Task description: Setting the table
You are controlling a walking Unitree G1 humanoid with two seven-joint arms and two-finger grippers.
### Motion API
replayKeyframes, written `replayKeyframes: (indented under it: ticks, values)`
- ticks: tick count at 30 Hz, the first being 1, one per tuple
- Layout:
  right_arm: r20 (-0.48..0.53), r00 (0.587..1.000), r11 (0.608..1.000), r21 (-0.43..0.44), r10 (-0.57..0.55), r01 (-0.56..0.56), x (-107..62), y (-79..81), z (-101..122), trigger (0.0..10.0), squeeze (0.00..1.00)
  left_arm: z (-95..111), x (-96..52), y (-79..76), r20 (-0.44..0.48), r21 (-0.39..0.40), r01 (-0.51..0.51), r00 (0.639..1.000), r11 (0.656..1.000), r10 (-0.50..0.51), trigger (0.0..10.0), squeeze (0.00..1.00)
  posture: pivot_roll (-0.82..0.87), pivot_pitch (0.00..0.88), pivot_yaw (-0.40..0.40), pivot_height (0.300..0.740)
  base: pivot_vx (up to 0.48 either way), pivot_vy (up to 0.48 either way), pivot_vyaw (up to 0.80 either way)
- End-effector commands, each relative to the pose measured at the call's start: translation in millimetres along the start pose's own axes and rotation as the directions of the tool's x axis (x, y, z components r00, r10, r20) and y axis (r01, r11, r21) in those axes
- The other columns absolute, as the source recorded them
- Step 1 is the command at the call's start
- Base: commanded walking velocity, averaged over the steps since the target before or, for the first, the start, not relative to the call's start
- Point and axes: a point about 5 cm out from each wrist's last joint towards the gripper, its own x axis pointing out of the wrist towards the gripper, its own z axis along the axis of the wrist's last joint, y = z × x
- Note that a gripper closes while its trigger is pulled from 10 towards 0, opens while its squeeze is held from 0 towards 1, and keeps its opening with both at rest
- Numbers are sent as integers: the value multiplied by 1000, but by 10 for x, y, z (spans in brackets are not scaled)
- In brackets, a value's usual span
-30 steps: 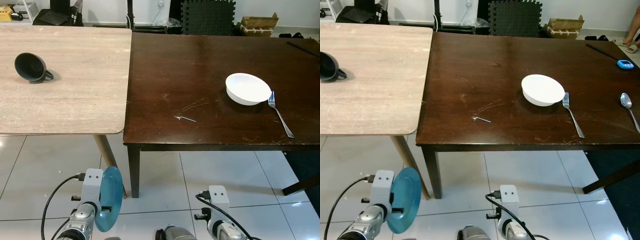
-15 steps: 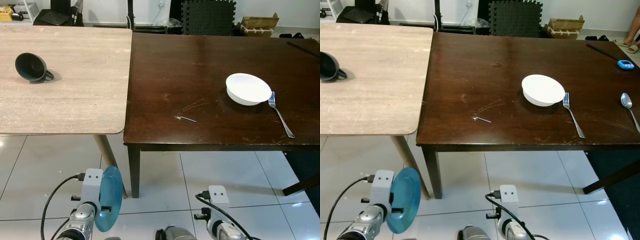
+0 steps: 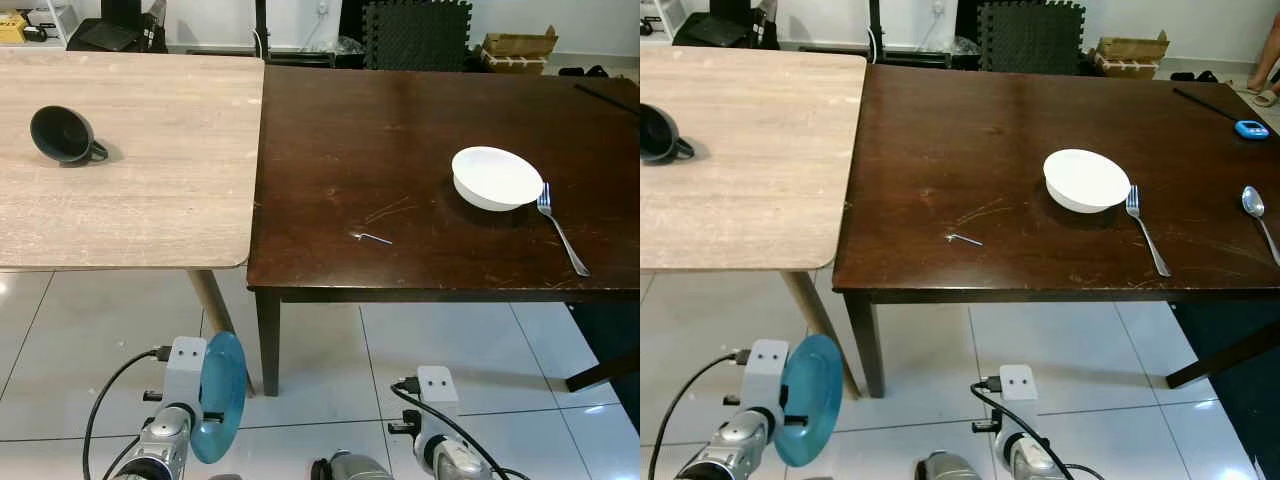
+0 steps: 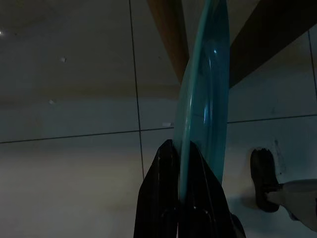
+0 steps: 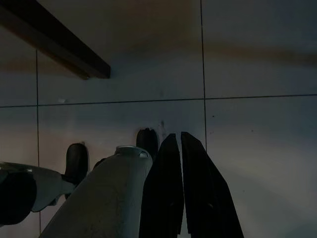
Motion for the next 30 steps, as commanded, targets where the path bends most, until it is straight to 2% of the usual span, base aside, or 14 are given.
replayKeyframes:
  ticks: [1,9,12,19,22,30]
  values:
    - [-24,1000,1000,10,-10,10,-22,-31,-68,10000,0,-58,-10,-15,-23,-2,0,1000,1000,0,10000,0,64,19,-2,740,0,0,0]
    - [-26,1000,1000,15,-14,14,-24,-32,-76,10000,0,-74,-14,-2,-27,-2,-3,1000,1000,3,10000,0,57,27,-3,740,0,0,0]
    - [-31,999,1000,9,-9,10,-37,-40,-104,10000,0,-100,-21,-10,-34,23,5,999,1000,-4,10000,0,51,15,-18,740,0,0,0]
    - [-26,1000,1000,8,-17,17,-45,-90,-97,10000,0,-59,-12,13,-18,15,3,1000,1000,-3,10000,0,52,0,-17,740,0,0,0]
    - [-28,999,999,37,-35,36,-54,-97,-123,10000,0,-118,-27,7,-33,11,5,999,1000,-4,10000,0,48,0,-7,740,0,0,0]
    - [-42,999,998,42,-35,37,-75,-94,-184,10000,0,-163,-41,-30,-39,7,10,999,1000,-10,10000,0,42,12,2,740,0,0,0]
